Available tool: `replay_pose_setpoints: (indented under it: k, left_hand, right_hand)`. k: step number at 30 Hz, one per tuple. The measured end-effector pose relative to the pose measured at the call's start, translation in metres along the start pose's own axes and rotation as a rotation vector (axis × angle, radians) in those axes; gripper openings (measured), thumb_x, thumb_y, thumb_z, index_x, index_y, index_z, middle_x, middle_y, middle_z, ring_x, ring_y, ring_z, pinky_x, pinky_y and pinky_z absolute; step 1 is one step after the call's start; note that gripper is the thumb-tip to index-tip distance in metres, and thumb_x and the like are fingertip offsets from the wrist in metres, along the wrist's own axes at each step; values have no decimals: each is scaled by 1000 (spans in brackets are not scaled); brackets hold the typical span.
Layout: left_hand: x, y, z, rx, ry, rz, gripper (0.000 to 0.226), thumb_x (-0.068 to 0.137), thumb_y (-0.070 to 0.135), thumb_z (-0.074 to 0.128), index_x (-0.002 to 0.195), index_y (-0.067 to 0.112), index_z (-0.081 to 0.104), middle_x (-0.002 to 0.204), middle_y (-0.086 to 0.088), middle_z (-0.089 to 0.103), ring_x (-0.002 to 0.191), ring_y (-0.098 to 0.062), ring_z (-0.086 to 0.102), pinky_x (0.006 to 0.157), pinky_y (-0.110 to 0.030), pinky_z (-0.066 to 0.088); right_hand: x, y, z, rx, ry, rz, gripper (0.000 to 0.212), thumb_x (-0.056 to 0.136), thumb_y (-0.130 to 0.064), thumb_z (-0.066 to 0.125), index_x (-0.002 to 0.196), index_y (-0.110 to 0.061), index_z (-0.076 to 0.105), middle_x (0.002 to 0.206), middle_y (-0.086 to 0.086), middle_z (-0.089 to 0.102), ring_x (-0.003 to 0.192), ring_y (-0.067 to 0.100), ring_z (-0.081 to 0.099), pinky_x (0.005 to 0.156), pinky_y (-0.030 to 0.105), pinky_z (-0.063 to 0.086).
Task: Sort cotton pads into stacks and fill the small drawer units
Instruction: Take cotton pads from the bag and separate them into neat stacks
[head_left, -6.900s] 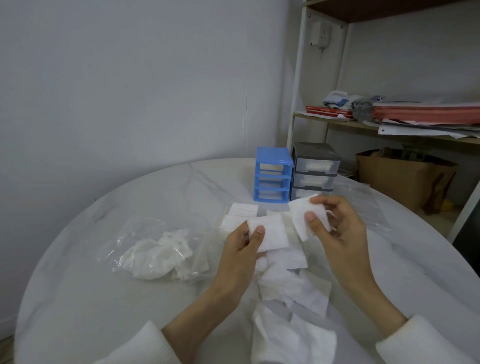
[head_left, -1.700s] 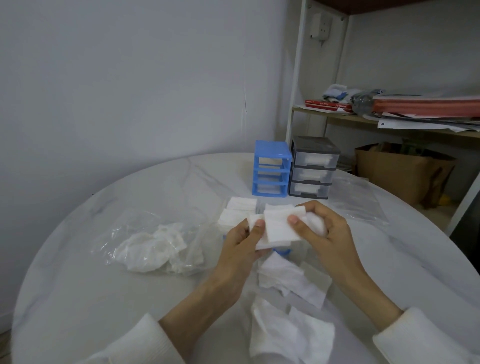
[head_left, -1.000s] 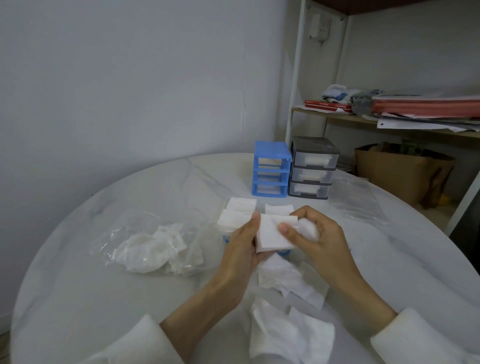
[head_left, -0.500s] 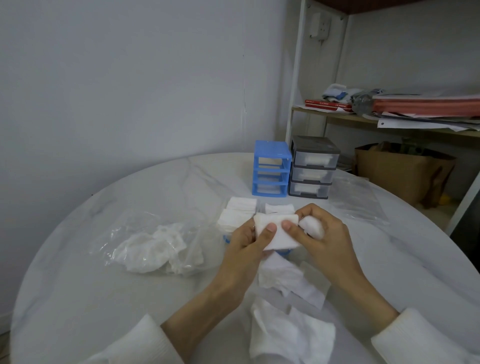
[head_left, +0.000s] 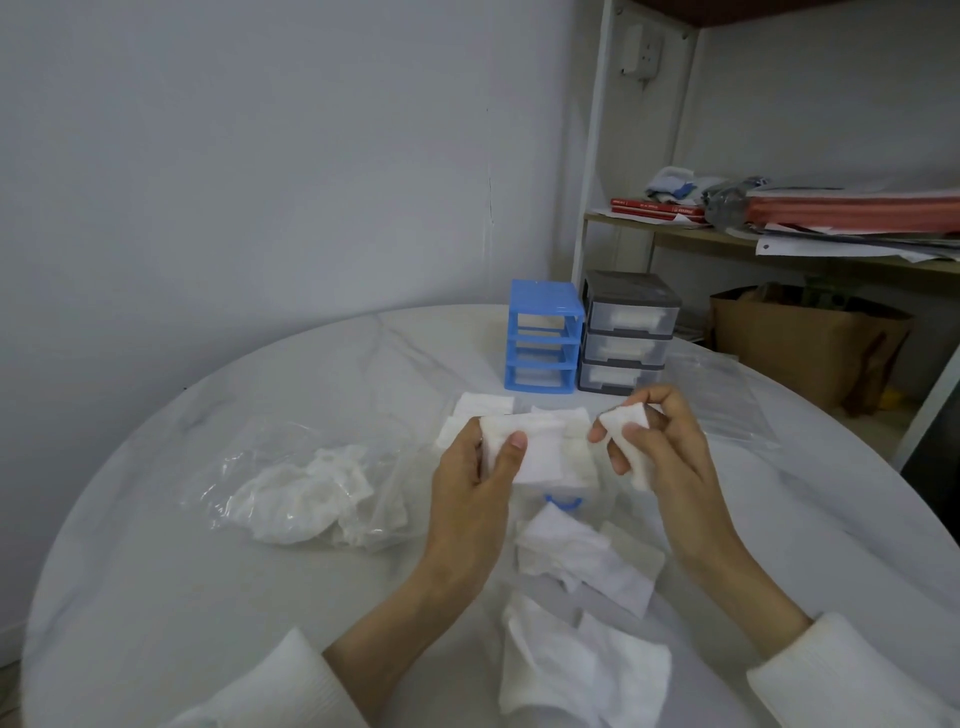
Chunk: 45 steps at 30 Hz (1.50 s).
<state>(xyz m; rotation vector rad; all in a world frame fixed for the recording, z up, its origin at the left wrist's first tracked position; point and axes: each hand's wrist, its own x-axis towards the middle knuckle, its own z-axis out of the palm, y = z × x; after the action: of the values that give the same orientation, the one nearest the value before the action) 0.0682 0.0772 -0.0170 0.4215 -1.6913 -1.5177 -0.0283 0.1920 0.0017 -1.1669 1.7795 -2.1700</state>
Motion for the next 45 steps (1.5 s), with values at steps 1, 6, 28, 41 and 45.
replay_pose_setpoints:
  k: [1,6,28,41,45]
  left_hand:
    - [0,0,0,18,8,12,16,93,16,55,100,4,62,92,-2,67,79,-3,61,62,-9,45]
    - [-1,0,1,47,10,2,19,93,19,53,104,4,60,95,-2,65,78,-3,59,60,-8,46]
    - [0,-4,2,20,-63,-92,15,92,16,57,98,4,63,95,-8,70,90,-22,67,81,-38,56]
    - [-1,-4,5,-88,-137,-197,25,98,20,45,105,3,63,105,-14,67,100,-27,64,84,-34,54]
    - [-3,-1,4,-143,-164,-217,26,100,19,41,111,8,61,109,-7,67,101,-19,64,84,-26,54]
  right_hand:
    - [0,0,0,-27,-10,2,12,77,-24,48,87,-19,48,76,7,62,62,7,49,68,18,45]
    - [1,4,0,-116,-53,4,9,89,-11,60,85,-18,57,72,-7,60,69,6,56,69,21,46]
    - [0,0,3,-3,-97,113,45,72,10,70,92,-21,45,78,7,60,77,12,64,64,21,55]
    - [0,0,6,15,-177,177,27,72,6,70,89,-10,55,91,2,64,80,11,64,63,21,55]
    - [0,0,4,103,-166,215,29,75,10,65,90,-12,53,83,0,64,75,8,65,58,20,54]
